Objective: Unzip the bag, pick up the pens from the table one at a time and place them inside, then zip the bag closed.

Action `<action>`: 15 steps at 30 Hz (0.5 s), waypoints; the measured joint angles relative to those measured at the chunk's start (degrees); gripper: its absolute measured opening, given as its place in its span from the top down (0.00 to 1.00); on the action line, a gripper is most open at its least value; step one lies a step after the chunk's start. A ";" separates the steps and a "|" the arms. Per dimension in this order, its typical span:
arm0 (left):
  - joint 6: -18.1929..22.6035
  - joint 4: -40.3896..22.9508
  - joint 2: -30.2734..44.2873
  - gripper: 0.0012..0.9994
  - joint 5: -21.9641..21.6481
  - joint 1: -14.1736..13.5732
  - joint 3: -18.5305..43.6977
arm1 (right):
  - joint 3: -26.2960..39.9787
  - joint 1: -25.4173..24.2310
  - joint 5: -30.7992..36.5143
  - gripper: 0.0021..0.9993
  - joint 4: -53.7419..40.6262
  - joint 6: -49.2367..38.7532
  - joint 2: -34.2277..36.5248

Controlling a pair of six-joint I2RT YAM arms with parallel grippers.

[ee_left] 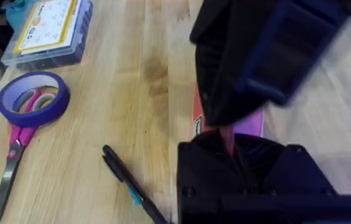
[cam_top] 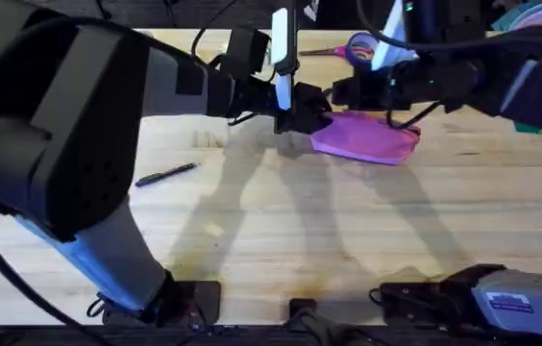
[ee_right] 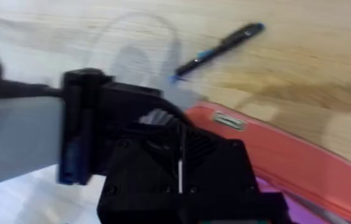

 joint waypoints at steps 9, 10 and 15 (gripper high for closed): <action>-0.02 0.00 -0.01 0.96 -0.02 0.00 0.00 | 0.02 4.59 -1.11 0.97 3.98 2.21 0.36; -0.06 0.00 -0.01 0.96 -0.02 0.00 0.00 | 0.02 4.71 -1.11 0.97 4.03 2.24 0.36; -0.07 0.00 -0.01 0.96 -0.02 0.00 0.00 | 0.04 4.78 0.16 0.97 3.59 2.23 0.32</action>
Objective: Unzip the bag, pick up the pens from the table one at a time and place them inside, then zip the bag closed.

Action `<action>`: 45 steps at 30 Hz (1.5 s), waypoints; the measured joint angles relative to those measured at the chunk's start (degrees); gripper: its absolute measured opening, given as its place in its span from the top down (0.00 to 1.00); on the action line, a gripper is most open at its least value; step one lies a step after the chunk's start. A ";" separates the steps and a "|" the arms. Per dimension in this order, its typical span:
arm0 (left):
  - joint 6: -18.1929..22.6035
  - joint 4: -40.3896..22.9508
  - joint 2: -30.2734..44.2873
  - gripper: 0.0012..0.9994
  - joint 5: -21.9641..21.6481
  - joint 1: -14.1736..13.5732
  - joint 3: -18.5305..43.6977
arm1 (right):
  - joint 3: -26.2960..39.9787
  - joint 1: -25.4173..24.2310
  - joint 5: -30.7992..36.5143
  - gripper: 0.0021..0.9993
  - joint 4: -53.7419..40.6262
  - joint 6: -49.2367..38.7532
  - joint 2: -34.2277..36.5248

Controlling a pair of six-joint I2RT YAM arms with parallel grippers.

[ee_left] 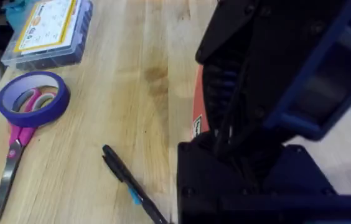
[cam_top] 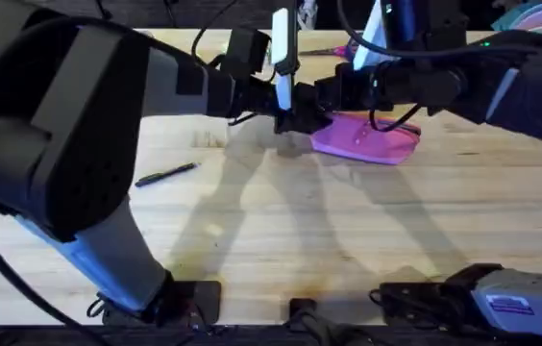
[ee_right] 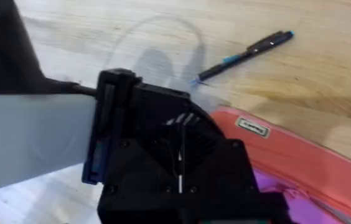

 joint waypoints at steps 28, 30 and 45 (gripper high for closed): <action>0.00 0.00 0.00 0.96 0.00 0.00 0.00 | 0.09 0.02 17.74 0.00 -24.23 4.91 -33.01; 0.00 0.01 0.01 0.96 0.00 0.00 0.00 | 0.09 0.02 18.38 0.00 -26.75 7.08 -34.38; 0.00 0.00 0.02 0.96 0.00 0.00 0.00 | 0.11 0.02 19.40 0.00 -32.52 17.57 -28.90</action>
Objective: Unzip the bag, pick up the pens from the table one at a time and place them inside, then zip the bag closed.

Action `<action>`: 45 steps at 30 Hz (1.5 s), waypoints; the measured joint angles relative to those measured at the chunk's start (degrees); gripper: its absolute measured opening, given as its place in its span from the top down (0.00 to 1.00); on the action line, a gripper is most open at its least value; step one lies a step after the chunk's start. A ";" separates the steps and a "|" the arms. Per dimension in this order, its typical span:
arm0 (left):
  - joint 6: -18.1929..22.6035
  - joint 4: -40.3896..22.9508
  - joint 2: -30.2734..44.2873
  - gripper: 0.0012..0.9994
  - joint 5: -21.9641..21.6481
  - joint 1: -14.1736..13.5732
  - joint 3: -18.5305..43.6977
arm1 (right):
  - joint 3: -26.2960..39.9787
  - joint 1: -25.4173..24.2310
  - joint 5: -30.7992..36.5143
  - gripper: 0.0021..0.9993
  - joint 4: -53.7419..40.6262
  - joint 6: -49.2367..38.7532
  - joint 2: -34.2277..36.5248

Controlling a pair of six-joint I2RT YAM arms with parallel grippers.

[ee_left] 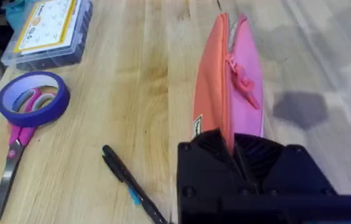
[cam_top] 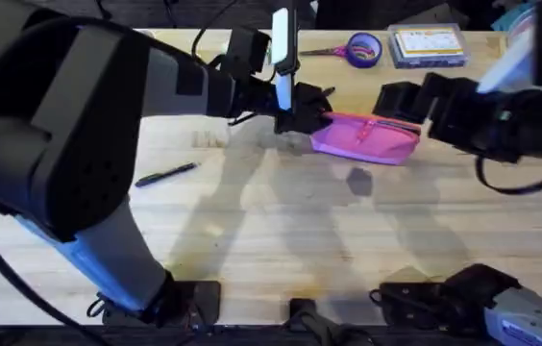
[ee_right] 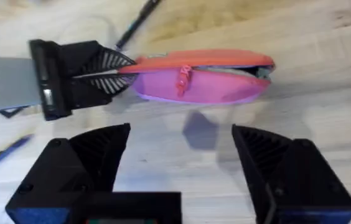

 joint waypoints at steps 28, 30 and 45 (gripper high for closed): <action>0.00 0.00 -0.02 0.96 0.00 0.00 0.00 | 0.00 0.00 0.00 0.00 6.61 0.24 22.11; 0.00 0.00 -0.02 0.96 0.00 0.00 0.00 | 0.00 0.00 0.00 0.00 7.74 0.24 23.68; 0.00 0.02 -0.01 0.96 -0.02 0.00 0.00 | 0.00 -0.02 3.47 0.08 13.80 0.19 29.38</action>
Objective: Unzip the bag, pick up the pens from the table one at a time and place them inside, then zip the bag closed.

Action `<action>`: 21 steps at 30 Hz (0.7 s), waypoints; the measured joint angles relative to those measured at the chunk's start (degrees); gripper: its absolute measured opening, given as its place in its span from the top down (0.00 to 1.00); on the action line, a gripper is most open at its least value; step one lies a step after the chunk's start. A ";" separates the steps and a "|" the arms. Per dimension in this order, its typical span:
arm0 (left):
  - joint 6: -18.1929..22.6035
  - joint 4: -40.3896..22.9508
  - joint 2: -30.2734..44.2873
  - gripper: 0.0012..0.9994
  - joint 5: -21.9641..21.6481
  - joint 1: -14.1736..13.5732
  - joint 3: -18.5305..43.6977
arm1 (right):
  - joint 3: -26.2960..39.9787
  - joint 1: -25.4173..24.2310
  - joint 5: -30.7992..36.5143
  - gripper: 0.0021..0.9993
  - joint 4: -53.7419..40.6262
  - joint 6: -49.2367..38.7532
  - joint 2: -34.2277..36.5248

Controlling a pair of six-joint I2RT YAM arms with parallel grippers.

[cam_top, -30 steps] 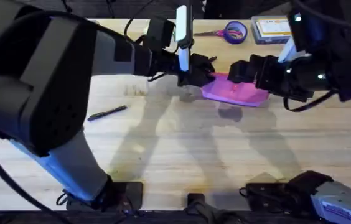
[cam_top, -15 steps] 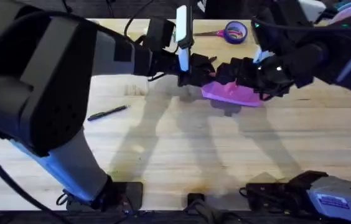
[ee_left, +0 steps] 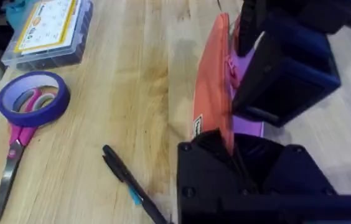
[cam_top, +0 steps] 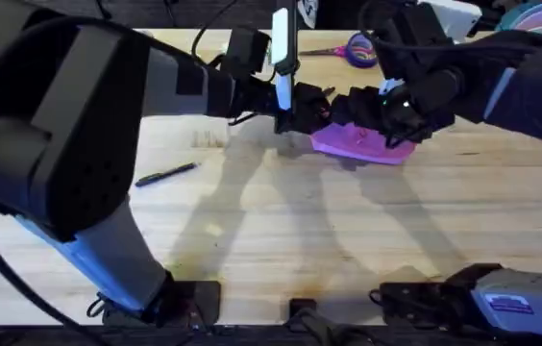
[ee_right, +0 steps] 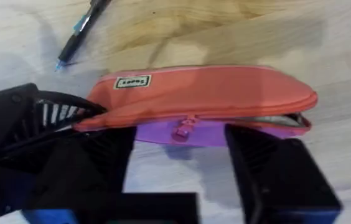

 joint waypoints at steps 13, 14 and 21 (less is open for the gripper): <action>0.00 0.00 0.01 0.96 0.01 0.00 0.00 | 0.00 0.02 0.64 0.79 0.84 0.03 1.66; 0.00 0.00 0.01 0.96 0.02 0.00 0.00 | 0.00 0.06 0.94 0.84 0.90 0.03 1.66; 0.00 0.01 0.01 0.96 0.01 0.00 0.00 | 0.00 0.22 1.73 0.97 1.02 0.05 1.67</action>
